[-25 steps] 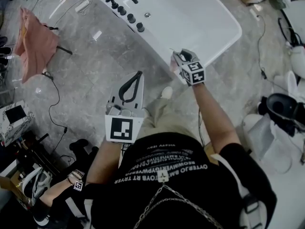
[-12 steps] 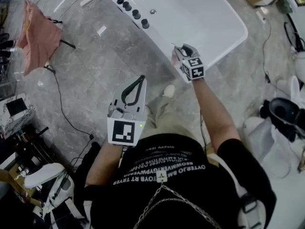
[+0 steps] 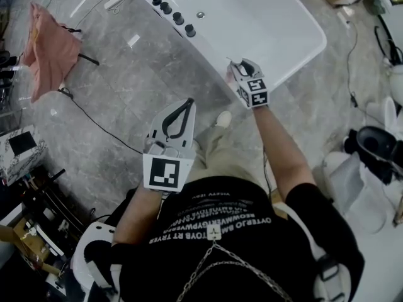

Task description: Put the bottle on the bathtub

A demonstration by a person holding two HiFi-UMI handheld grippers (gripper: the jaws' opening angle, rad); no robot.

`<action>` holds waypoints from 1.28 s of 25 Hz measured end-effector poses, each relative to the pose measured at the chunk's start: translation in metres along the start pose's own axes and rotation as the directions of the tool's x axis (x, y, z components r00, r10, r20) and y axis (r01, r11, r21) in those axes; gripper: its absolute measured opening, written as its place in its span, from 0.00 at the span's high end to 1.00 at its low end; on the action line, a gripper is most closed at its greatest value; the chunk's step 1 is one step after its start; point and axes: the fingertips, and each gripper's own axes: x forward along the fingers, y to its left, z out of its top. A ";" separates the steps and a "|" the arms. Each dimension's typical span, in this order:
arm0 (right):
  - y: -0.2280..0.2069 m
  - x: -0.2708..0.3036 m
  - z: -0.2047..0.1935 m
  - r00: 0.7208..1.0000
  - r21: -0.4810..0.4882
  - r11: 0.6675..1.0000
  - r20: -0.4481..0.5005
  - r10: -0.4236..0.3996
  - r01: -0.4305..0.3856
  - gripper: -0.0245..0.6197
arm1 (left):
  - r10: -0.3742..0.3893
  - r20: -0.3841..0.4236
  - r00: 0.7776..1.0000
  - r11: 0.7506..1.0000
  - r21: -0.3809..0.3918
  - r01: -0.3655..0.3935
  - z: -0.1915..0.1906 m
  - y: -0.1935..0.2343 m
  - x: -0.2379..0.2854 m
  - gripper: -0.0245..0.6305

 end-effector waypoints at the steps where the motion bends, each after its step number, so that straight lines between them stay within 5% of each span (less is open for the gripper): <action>1: 0.000 -0.003 -0.005 1.000 -0.008 1.000 -0.005 -0.003 0.003 0.81 | -0.001 0.002 1.000 1.000 0.002 0.001 0.000 -0.001 0.000 0.96; 20: 0.025 -0.029 -0.023 1.000 -0.073 0.997 -0.024 0.019 -0.021 0.80 | 0.019 0.011 1.000 1.000 -0.007 -0.019 -0.001 0.012 -0.014 0.96; 32: 0.023 0.004 0.005 0.999 -0.092 0.995 0.023 0.031 -0.029 0.80 | 0.017 -0.039 0.999 1.000 0.010 -0.016 -0.019 0.010 -0.023 0.96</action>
